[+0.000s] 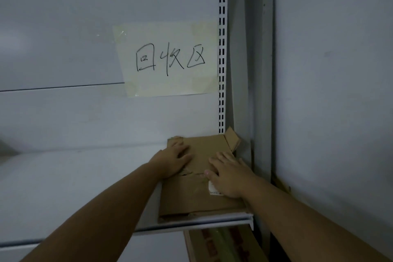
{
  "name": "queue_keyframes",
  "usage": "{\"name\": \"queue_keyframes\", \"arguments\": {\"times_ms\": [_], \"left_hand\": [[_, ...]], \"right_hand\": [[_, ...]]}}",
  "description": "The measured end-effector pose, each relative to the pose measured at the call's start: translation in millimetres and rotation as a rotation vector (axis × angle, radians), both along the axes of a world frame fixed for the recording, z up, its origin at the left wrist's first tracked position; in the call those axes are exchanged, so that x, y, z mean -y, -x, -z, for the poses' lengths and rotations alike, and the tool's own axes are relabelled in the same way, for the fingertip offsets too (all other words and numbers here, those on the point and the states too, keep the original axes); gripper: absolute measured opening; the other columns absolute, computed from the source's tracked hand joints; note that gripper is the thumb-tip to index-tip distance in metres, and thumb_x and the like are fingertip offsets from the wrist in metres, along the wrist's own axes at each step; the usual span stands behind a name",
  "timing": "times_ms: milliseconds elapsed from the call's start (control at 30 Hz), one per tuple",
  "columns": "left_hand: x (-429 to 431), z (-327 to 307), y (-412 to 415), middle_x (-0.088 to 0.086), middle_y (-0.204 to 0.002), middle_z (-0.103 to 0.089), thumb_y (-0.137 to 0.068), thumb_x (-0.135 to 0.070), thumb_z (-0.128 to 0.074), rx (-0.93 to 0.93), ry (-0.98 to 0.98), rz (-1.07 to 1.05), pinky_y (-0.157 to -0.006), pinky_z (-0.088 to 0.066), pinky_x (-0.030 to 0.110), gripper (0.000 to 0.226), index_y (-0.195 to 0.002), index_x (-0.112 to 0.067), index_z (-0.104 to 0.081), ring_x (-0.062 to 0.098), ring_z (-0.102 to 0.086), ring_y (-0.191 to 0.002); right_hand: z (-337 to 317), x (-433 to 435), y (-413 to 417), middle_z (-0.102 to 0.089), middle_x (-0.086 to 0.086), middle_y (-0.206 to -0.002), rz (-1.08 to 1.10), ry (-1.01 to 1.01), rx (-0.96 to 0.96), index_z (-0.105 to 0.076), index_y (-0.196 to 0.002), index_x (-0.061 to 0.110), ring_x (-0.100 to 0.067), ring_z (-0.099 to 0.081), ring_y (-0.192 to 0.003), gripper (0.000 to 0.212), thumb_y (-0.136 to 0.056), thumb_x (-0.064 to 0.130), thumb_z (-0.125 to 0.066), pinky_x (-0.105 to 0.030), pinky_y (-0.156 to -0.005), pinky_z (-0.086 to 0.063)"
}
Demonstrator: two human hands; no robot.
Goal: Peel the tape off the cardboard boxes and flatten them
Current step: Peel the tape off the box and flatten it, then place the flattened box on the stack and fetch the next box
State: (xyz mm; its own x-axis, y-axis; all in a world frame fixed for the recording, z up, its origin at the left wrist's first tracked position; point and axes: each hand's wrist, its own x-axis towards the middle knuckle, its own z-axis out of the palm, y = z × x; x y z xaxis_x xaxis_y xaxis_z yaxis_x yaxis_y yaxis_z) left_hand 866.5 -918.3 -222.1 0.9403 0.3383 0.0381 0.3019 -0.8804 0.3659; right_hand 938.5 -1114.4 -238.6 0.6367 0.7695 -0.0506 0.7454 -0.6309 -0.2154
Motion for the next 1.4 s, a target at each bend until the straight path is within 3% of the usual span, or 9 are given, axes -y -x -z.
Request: {"name": "queue_keyframes", "arguments": {"times_ms": [133,233,267,400,500,667,833,1133,1400], "left_hand": [[9,-20,23,0.003,-0.153,-0.028,-0.100,-0.044,-0.022,0.099,0.210,0.027,-0.111,-0.019,0.030,0.050,-0.145,-0.023,-0.029,0.021,-0.029,-0.137],[-13,-41,65,0.005,-0.155,-0.026,-0.100,-0.043,-0.019,0.060,0.073,0.044,-0.113,-0.014,0.033,0.052,-0.147,-0.021,-0.026,0.023,-0.018,-0.143],[-27,-50,85,0.004,-0.156,-0.021,-0.100,-0.045,-0.020,0.053,0.016,-0.004,-0.114,-0.011,0.037,0.055,-0.148,-0.019,-0.021,0.022,-0.012,-0.145],[-100,-81,195,0.000,-0.158,-0.014,-0.098,-0.050,-0.021,0.089,-0.233,-0.180,-0.117,-0.010,0.044,0.061,-0.150,-0.020,-0.012,0.017,-0.004,-0.146],[-161,-99,302,0.002,-0.158,-0.014,-0.098,-0.050,-0.022,0.063,-0.340,-0.316,-0.117,-0.009,0.043,0.060,-0.149,-0.021,-0.014,0.018,-0.004,-0.146],[-245,-111,496,0.002,-0.158,-0.016,-0.097,-0.052,-0.024,-0.031,-0.435,-0.584,-0.115,-0.012,0.047,0.059,-0.148,-0.023,-0.020,0.019,-0.008,-0.145],[-297,-107,643,0.006,-0.157,-0.016,-0.097,-0.051,-0.023,-0.137,-0.409,-0.856,-0.114,-0.015,0.050,0.060,-0.148,-0.018,-0.019,0.022,-0.007,-0.145],[-375,-65,761,0.002,-0.159,-0.002,-0.095,-0.056,-0.023,-0.189,-0.344,-0.976,-0.115,-0.005,0.050,0.064,-0.149,-0.024,-0.011,0.019,0.005,-0.145],[-478,-78,814,0.004,-0.159,-0.003,-0.095,-0.056,-0.024,-0.246,-0.392,-1.124,-0.115,-0.004,0.050,0.064,-0.149,-0.025,-0.012,0.021,0.005,-0.145]], "right_hand": [[-28,-6,9,-0.018,-0.005,-0.155,0.056,0.124,-0.111,-0.031,-0.142,0.020,-0.025,-0.016,-0.141,0.060,-0.093,0.055,-0.029,-0.051,-0.113,-0.016],[-56,-23,24,-0.046,-0.012,-0.140,0.161,0.154,-0.124,-0.047,-0.132,0.011,-0.028,-0.046,-0.124,0.050,-0.091,0.038,-0.050,-0.029,-0.099,-0.036],[-63,-34,34,-0.050,-0.013,-0.136,0.204,0.092,-0.083,-0.048,-0.131,0.010,-0.028,-0.049,-0.120,0.047,-0.089,0.031,-0.054,-0.029,-0.094,-0.038],[-83,-118,113,-0.028,-0.014,-0.151,0.001,0.082,0.157,-0.030,-0.143,0.015,-0.032,-0.030,-0.136,0.053,-0.093,0.028,-0.042,-0.043,-0.112,-0.024],[-84,-202,209,-0.001,-0.013,-0.158,-0.239,0.029,0.212,-0.010,-0.150,0.016,-0.028,-0.002,-0.145,0.060,-0.098,0.032,-0.037,-0.041,-0.118,-0.004],[-92,-322,388,-0.004,-0.008,-0.158,-0.692,-0.028,0.209,-0.010,-0.150,0.023,-0.024,-0.004,-0.145,0.069,-0.094,0.045,-0.043,-0.038,-0.116,-0.009],[-90,-399,527,-0.002,-0.007,-0.159,-0.922,-0.056,0.206,-0.010,-0.149,0.024,-0.022,-0.001,-0.145,0.071,-0.092,0.047,-0.045,-0.039,-0.116,-0.008],[-65,-523,634,0.003,-0.012,-0.158,-1.076,0.006,0.274,-0.008,-0.149,0.023,-0.027,0.002,-0.145,0.071,-0.092,0.046,-0.045,-0.047,-0.116,-0.009],[-63,-663,685,0.000,-0.010,-0.158,-1.202,-0.078,0.264,-0.013,-0.148,0.020,-0.026,0.004,-0.145,0.068,-0.093,0.042,-0.046,-0.050,-0.116,-0.006]]}}
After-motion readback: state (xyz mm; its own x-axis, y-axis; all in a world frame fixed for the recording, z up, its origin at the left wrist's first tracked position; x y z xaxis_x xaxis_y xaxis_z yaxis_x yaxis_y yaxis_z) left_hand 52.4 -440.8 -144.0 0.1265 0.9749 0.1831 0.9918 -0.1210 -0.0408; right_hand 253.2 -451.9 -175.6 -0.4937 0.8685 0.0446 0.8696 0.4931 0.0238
